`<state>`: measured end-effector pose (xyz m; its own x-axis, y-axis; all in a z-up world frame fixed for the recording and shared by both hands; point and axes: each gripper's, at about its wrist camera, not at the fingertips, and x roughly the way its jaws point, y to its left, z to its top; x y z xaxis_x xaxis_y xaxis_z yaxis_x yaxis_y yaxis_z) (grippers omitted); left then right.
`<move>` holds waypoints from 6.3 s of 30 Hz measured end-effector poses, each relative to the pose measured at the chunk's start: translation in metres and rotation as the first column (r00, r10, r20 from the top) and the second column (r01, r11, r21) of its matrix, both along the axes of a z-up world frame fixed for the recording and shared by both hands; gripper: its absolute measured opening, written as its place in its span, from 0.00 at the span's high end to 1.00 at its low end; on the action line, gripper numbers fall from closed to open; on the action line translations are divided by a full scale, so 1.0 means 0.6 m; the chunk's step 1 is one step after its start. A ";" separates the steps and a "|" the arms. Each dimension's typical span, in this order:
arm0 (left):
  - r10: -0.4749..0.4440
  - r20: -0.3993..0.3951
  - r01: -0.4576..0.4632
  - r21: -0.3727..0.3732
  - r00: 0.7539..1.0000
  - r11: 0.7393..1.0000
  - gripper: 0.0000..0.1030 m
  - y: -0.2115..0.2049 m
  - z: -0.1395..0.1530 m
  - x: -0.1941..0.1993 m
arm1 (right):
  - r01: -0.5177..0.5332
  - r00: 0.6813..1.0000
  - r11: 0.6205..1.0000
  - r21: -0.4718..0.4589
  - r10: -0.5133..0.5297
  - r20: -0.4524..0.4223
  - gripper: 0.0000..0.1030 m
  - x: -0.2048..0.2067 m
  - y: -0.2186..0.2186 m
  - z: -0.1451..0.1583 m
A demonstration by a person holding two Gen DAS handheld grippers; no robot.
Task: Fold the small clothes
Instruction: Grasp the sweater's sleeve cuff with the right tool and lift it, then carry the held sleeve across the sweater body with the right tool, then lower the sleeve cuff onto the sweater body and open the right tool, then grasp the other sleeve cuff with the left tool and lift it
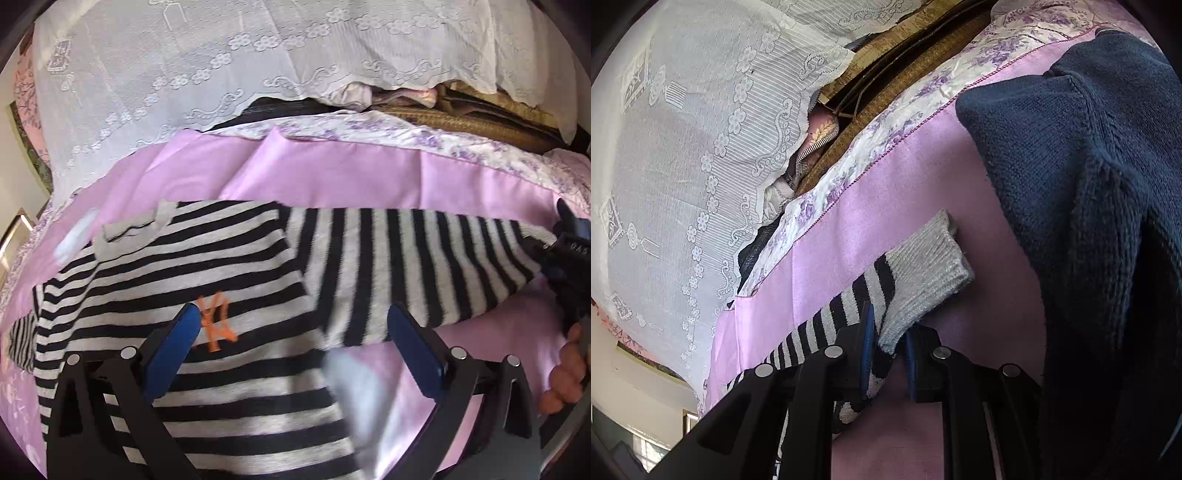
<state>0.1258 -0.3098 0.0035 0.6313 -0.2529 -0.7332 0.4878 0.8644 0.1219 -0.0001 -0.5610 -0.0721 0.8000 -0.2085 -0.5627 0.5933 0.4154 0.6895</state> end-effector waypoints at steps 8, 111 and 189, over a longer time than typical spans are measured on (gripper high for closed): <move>-0.057 -0.237 0.009 -0.199 0.970 0.980 0.04 -0.085 -0.032 0.048 | -0.048 0.996 0.980 -0.192 0.062 0.067 0.92 0.004 0.049 0.069; 0.124 -0.331 -0.242 -0.345 0.935 0.907 0.48 0.443 -0.052 0.224 | -0.646 0.763 0.721 -0.250 0.604 -0.229 0.77 0.241 0.402 0.039; 0.555 -0.447 -0.706 -0.541 0.702 0.457 0.13 1.081 -0.085 0.263 | -0.761 0.613 0.516 -0.393 0.771 -0.174 0.20 0.211 0.745 0.111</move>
